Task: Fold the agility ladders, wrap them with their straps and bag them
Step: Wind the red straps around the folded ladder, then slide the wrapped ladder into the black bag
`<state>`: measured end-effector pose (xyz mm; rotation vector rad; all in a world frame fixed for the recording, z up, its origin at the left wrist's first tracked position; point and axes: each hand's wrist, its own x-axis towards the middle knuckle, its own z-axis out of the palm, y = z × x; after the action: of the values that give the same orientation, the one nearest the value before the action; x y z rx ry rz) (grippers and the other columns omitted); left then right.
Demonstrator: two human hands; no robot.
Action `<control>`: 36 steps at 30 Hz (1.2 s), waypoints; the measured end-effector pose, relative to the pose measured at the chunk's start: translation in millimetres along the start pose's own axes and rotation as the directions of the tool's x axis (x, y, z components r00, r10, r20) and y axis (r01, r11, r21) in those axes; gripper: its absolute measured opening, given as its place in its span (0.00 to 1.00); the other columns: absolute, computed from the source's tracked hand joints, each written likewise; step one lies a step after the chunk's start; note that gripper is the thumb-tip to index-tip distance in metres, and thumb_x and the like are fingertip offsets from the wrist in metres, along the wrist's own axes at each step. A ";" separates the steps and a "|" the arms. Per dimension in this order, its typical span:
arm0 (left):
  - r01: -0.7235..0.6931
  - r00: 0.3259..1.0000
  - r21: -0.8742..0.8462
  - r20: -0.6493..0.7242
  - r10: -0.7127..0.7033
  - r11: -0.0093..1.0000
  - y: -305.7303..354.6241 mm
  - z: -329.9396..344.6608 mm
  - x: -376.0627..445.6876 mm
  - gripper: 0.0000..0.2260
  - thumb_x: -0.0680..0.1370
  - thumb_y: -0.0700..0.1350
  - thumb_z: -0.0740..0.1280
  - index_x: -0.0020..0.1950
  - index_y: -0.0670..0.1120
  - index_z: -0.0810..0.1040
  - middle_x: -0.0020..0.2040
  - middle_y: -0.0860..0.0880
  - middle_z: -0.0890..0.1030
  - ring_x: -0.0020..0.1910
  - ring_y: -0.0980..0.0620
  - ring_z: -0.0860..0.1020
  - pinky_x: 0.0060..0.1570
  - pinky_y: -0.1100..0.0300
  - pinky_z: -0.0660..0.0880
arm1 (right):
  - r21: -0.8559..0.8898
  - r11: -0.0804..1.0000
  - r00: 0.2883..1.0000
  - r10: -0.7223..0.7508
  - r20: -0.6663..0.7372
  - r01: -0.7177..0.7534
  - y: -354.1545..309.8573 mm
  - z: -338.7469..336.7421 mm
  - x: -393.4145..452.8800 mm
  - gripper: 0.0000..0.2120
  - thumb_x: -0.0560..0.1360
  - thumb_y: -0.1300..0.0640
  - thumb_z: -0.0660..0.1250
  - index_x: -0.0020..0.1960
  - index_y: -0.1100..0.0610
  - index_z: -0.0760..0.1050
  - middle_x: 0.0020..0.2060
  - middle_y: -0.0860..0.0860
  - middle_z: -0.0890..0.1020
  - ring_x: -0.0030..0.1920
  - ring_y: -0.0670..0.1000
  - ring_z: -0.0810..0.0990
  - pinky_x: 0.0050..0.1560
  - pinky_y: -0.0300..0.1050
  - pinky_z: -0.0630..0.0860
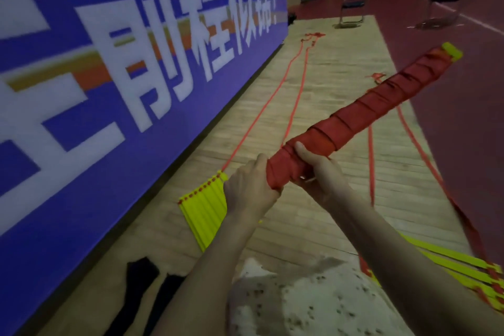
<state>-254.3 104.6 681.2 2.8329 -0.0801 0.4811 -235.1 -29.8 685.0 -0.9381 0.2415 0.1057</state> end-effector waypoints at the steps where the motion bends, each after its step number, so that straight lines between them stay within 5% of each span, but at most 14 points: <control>1: 0.010 1.000 0.016 -0.006 -0.010 1.000 -23.4 -3.3 4.5 0.20 0.70 0.55 0.70 0.57 0.51 0.71 0.53 0.50 0.80 0.54 0.43 0.78 0.40 0.55 0.70 | -0.012 1.000 1.000 0.020 0.021 -0.020 13.3 18.1 9.0 0.14 0.73 0.63 0.71 0.57 0.65 0.78 0.47 0.57 0.83 0.45 0.52 0.83 0.47 0.47 0.80; 6: 0.044 0.994 0.012 -0.098 -0.042 0.999 -116.5 -3.1 17.3 0.21 0.69 0.56 0.70 0.60 0.53 0.73 0.52 0.50 0.80 0.52 0.44 0.79 0.40 0.54 0.71 | -0.004 0.998 0.992 0.058 0.114 -0.058 71.8 83.0 51.0 0.13 0.73 0.66 0.69 0.57 0.66 0.76 0.44 0.58 0.82 0.43 0.54 0.82 0.37 0.43 0.80; 10: 0.097 0.990 0.085 -0.106 -0.088 0.992 -174.1 12.6 33.8 0.23 0.70 0.57 0.70 0.62 0.54 0.72 0.52 0.50 0.80 0.53 0.45 0.78 0.38 0.56 0.65 | 0.017 0.992 0.986 0.119 0.115 -0.121 115.7 113.1 92.4 0.19 0.73 0.65 0.69 0.62 0.67 0.75 0.51 0.61 0.82 0.50 0.57 0.82 0.46 0.49 0.83; 15: 0.071 0.989 0.177 -0.140 -0.047 0.982 -246.5 75.3 60.7 0.22 0.62 0.51 0.76 0.53 0.46 0.77 0.45 0.46 0.79 0.45 0.42 0.77 0.40 0.54 0.67 | -0.012 0.980 0.974 0.199 0.104 -0.199 185.1 126.8 165.3 0.33 0.61 0.60 0.75 0.64 0.67 0.74 0.57 0.60 0.82 0.58 0.59 0.81 0.59 0.58 0.78; 19: 0.087 0.995 -0.022 -0.050 -0.088 0.996 -302.0 152.5 60.4 0.31 0.63 0.48 0.73 0.65 0.48 0.73 0.58 0.47 0.75 0.59 0.45 0.72 0.57 0.52 0.65 | -0.060 0.960 0.954 0.277 0.111 -0.272 252.9 109.0 226.1 0.22 0.68 0.67 0.73 0.62 0.66 0.75 0.52 0.59 0.84 0.53 0.57 0.83 0.50 0.53 0.81; 22: 0.218 0.974 -0.306 0.011 -0.226 0.927 -338.4 203.1 44.8 0.29 0.66 0.41 0.70 0.67 0.45 0.71 0.62 0.48 0.73 0.62 0.52 0.68 0.63 0.63 0.61 | -0.113 0.946 0.943 0.317 0.107 -0.305 303.1 82.9 262.2 0.21 0.70 0.70 0.71 0.62 0.68 0.74 0.49 0.59 0.83 0.51 0.57 0.83 0.54 0.57 0.80; 26: 0.569 0.767 -0.480 0.016 -0.642 0.668 -376.2 284.1 -0.7 0.24 0.71 0.30 0.67 0.65 0.44 0.71 0.61 0.49 0.72 0.60 0.55 0.70 0.56 0.78 0.63 | -0.194 0.928 0.934 0.342 0.101 -0.319 367.8 43.2 302.9 0.23 0.70 0.70 0.71 0.64 0.69 0.72 0.54 0.61 0.83 0.55 0.60 0.83 0.58 0.61 0.77; 29: 0.774 0.504 -0.476 0.064 -0.862 0.417 -391.1 353.4 -47.4 0.15 0.74 0.31 0.63 0.59 0.42 0.72 0.56 0.47 0.75 0.55 0.51 0.75 0.53 0.67 0.70 | -0.213 0.914 0.926 0.369 0.076 -0.347 417.8 6.9 330.8 0.24 0.70 0.70 0.72 0.64 0.70 0.71 0.52 0.61 0.82 0.54 0.59 0.83 0.56 0.59 0.79; 33: 0.950 0.285 -0.220 0.319 -0.904 0.222 -399.7 435.0 -114.2 0.07 0.77 0.34 0.62 0.51 0.44 0.73 0.51 0.47 0.77 0.50 0.50 0.75 0.49 0.63 0.69 | -0.243 0.891 0.912 0.406 0.053 -0.383 473.7 -29.2 345.7 0.15 0.71 0.70 0.71 0.57 0.65 0.75 0.48 0.58 0.83 0.51 0.56 0.84 0.53 0.57 0.80; 36: 0.980 0.196 -0.062 0.486 -0.852 0.190 -403.1 482.5 -155.3 0.05 0.79 0.37 0.63 0.54 0.43 0.75 0.49 0.47 0.76 0.55 0.45 0.77 0.48 0.62 0.69 | -0.271 0.873 0.903 0.429 0.031 -0.405 504.8 -50.4 348.2 0.23 0.70 0.70 0.72 0.64 0.67 0.72 0.52 0.59 0.83 0.53 0.57 0.83 0.56 0.58 0.79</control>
<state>-208.5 364.5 89.8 1.9335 1.3330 -0.3389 -4.2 221.4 173.0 -1.1266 0.3508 0.5924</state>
